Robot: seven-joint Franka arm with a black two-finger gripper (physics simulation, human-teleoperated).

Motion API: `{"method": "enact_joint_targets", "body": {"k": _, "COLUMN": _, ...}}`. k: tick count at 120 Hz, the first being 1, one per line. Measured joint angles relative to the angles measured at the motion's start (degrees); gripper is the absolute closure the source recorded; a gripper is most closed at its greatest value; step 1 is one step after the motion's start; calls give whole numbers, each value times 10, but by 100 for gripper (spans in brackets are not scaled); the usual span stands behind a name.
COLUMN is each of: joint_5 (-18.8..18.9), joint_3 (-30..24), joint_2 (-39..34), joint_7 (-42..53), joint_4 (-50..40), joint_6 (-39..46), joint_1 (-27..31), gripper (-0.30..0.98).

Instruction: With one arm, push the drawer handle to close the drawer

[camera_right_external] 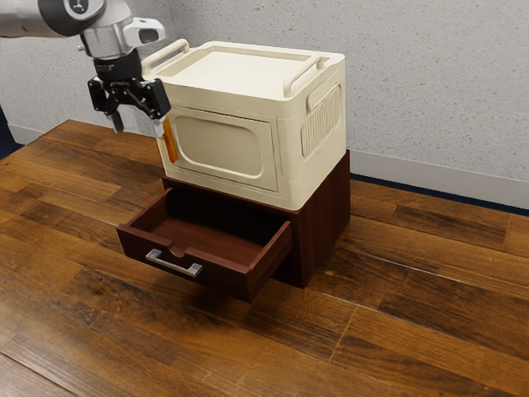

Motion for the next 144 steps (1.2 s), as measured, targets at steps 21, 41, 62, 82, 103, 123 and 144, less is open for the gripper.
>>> {"method": "enact_joint_targets", "body": {"k": 21, "joint_5": -1, "joint_3": -24, "joint_2": -113, "joint_7": 0, "joint_4": -134, "joint_6": 21, "joint_1": 34, "gripper": 0}}
{"method": "enact_joint_targets", "body": {"k": 41, "joint_5": -30, "joint_3": -76, "joint_2": -388, "joint_7": -7, "joint_4": -434, "joint_6": 54, "joint_1": 13, "gripper": 1}}
{"method": "enact_joint_targets", "body": {"k": 62, "joint_5": -70, "joint_3": -126, "joint_2": -508, "joint_7": -17, "joint_4": -595, "joint_6": 81, "joint_1": 12, "gripper": 19}}
{"method": "enact_joint_targets", "body": {"k": 82, "joint_5": -83, "joint_3": -145, "joint_2": -494, "joint_7": -26, "joint_4": -628, "joint_6": 114, "joint_1": 13, "gripper": 39}}
{"method": "enact_joint_targets", "body": {"k": 103, "joint_5": -76, "joint_3": -149, "joint_2": -425, "joint_7": -34, "joint_4": -628, "joint_6": 164, "joint_1": 14, "gripper": 52}}
{"method": "enact_joint_targets", "body": {"k": 123, "joint_5": -65, "joint_3": -148, "joint_2": -357, "joint_7": -40, "joint_4": -622, "joint_6": 239, "joint_1": 14, "gripper": 61}}
{"method": "enact_joint_targets", "body": {"k": 144, "joint_5": -41, "joint_3": -139, "joint_2": -293, "joint_7": -44, "joint_4": -595, "joint_6": 311, "joint_1": 16, "gripper": 68}}
